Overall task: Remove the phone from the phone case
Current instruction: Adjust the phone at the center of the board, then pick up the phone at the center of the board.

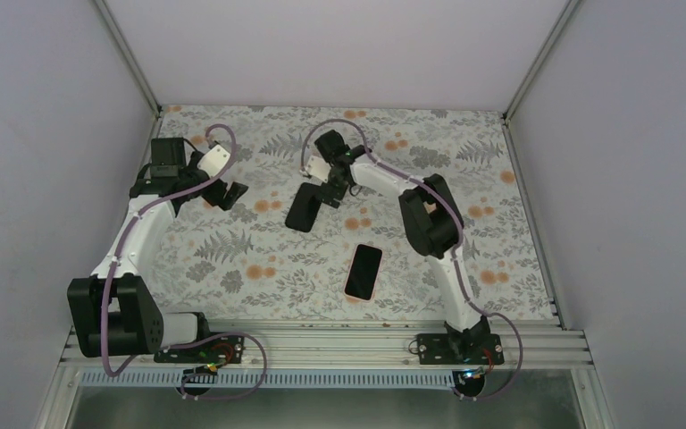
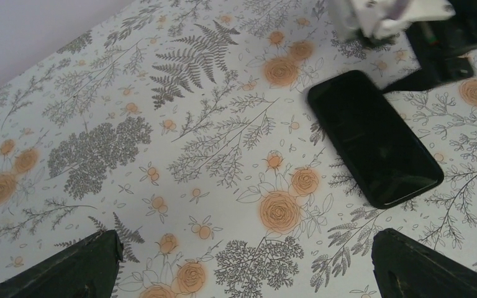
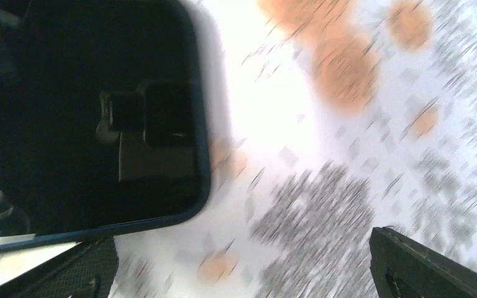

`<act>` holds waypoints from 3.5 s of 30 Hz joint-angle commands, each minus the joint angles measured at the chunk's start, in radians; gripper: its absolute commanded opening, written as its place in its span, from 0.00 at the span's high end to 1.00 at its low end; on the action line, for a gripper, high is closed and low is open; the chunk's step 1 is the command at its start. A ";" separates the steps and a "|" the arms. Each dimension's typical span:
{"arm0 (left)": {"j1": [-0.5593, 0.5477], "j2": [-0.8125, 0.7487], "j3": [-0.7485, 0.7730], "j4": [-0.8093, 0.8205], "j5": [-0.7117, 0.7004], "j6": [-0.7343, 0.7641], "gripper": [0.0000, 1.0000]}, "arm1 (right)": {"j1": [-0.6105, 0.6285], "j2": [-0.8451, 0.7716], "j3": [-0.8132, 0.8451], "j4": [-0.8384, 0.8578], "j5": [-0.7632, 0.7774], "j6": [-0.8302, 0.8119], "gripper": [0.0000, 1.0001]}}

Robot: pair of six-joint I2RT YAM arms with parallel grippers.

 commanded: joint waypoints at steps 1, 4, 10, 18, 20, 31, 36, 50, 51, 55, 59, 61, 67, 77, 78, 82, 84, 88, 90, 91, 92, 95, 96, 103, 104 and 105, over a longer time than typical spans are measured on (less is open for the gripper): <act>0.013 0.001 -0.006 0.022 0.021 0.012 0.00 | 0.006 0.224 0.165 -0.101 0.068 0.032 0.00; 0.024 0.004 -0.005 0.023 0.028 0.015 0.00 | 0.023 0.320 0.297 -0.139 0.058 0.040 0.00; 0.062 0.002 -0.013 0.019 0.049 0.031 0.00 | 0.085 0.409 0.422 -0.201 0.003 0.034 0.00; 0.110 -0.003 -0.032 0.016 0.088 0.043 0.00 | 0.166 0.383 0.404 -0.218 -0.144 0.066 0.00; 0.116 -0.006 -0.035 0.014 0.094 0.047 0.00 | 0.176 0.363 0.374 -0.201 -0.136 0.078 0.00; 0.126 -0.016 -0.040 0.000 0.110 0.052 0.00 | 0.072 0.118 0.246 -0.187 -0.344 0.011 0.00; 0.127 -0.019 -0.046 0.009 0.118 0.039 0.00 | 0.076 0.132 0.265 -0.332 -0.427 -0.038 0.00; 0.127 -0.034 -0.060 -0.012 0.096 0.046 0.00 | 0.089 0.235 0.352 -0.446 -0.574 0.187 0.00; 0.127 -0.035 -0.061 -0.013 0.095 0.048 0.00 | 0.096 0.233 0.352 -0.467 -0.574 0.190 0.00; 0.127 -0.040 -0.071 -0.011 0.093 0.047 0.00 | 0.148 0.160 0.234 -0.432 -0.494 0.227 0.00; 0.127 -0.037 -0.078 -0.002 0.089 0.042 0.00 | 0.216 0.102 0.119 -0.364 -0.359 0.305 0.00; 0.127 -0.032 -0.073 -0.003 0.088 0.036 0.00 | 0.238 0.102 0.095 -0.354 -0.321 0.348 0.00; 0.127 -0.030 -0.064 -0.012 0.090 0.033 0.00 | 0.287 0.147 0.089 -0.353 -0.281 0.381 0.00; 0.127 -0.052 -0.100 0.011 0.002 0.018 0.00 | 0.325 0.317 0.212 -0.377 -0.193 0.433 0.00; 0.127 -0.057 -0.101 0.010 -0.004 0.021 0.00 | 0.328 0.326 0.212 -0.376 -0.174 0.428 0.00; 0.129 -0.081 -0.108 0.006 -0.026 0.028 0.00 | 0.331 0.319 0.143 -0.349 -0.074 0.426 0.00; 0.129 -0.087 -0.108 0.005 -0.039 0.028 0.00 | 0.331 0.299 0.080 -0.329 -0.026 0.427 0.00; 0.132 -0.087 -0.104 0.001 -0.034 0.025 0.00 | 0.329 0.227 -0.079 -0.275 0.042 0.425 0.01; 0.132 -0.082 -0.102 -0.001 -0.025 0.023 0.00 | 0.326 0.198 -0.144 -0.254 0.042 0.424 0.03; 0.132 -0.078 -0.100 -0.002 -0.020 0.022 0.00 | 0.325 0.188 -0.173 -0.243 0.042 0.424 0.04; 0.132 -0.074 -0.098 -0.001 -0.017 0.020 0.00 | 0.322 0.181 -0.193 -0.235 0.041 0.422 0.07; 0.132 -0.060 -0.085 -0.004 -0.005 0.016 0.00 | 0.304 0.184 -0.225 -0.227 0.035 0.420 0.18; 0.132 -0.056 -0.079 -0.007 0.000 0.015 0.00 | 0.298 0.186 -0.229 -0.226 0.032 0.419 0.22; 0.132 -0.034 -0.061 -0.020 0.026 0.019 0.00 | 0.254 0.158 -0.246 -0.178 0.060 0.407 0.32; 0.132 -0.022 -0.058 -0.029 0.042 0.025 0.00 | 0.248 0.142 -0.251 -0.156 0.066 0.400 0.33; 0.130 -0.001 -0.050 -0.046 0.074 0.033 0.00 | 0.242 0.116 -0.264 -0.126 0.072 0.390 0.34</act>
